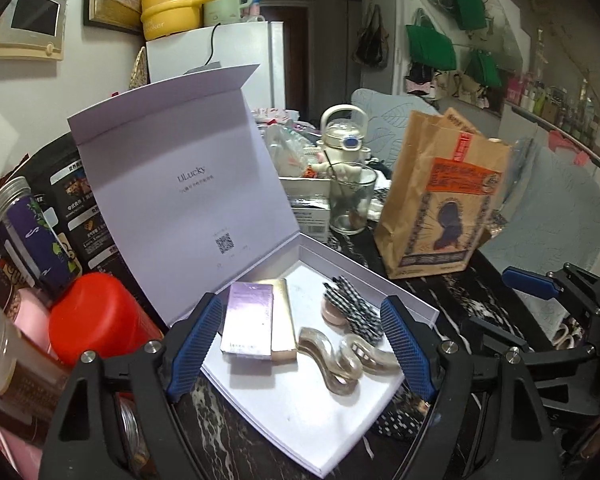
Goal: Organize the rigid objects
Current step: 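Withdraw both tools from the lilac box back over the table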
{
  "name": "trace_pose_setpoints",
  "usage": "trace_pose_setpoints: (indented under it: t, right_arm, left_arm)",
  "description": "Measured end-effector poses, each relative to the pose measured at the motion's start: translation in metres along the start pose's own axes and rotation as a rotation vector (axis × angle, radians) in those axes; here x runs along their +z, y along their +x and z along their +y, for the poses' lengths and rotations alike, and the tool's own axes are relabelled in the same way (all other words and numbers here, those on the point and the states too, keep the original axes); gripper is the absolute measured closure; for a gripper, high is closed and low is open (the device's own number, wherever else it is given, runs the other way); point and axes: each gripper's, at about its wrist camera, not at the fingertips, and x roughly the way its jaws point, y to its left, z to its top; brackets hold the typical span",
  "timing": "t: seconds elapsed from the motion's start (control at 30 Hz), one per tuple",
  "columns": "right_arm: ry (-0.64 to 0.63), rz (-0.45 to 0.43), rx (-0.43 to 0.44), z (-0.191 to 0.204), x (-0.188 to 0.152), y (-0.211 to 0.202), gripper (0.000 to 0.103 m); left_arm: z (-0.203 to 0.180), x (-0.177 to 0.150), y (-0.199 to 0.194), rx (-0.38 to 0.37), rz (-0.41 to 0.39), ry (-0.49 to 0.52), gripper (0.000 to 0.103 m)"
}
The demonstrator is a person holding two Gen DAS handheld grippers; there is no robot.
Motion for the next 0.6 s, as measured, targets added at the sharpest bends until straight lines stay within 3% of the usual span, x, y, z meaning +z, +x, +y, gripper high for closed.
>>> trace_pose_setpoints:
  t: [0.6]
  right_arm:
    - [0.006, -0.059, 0.021, 0.017, -0.047, -0.059, 0.035]
  left_arm:
    - [-0.013, -0.048, -0.07, -0.006, -0.024, -0.016, 0.021]
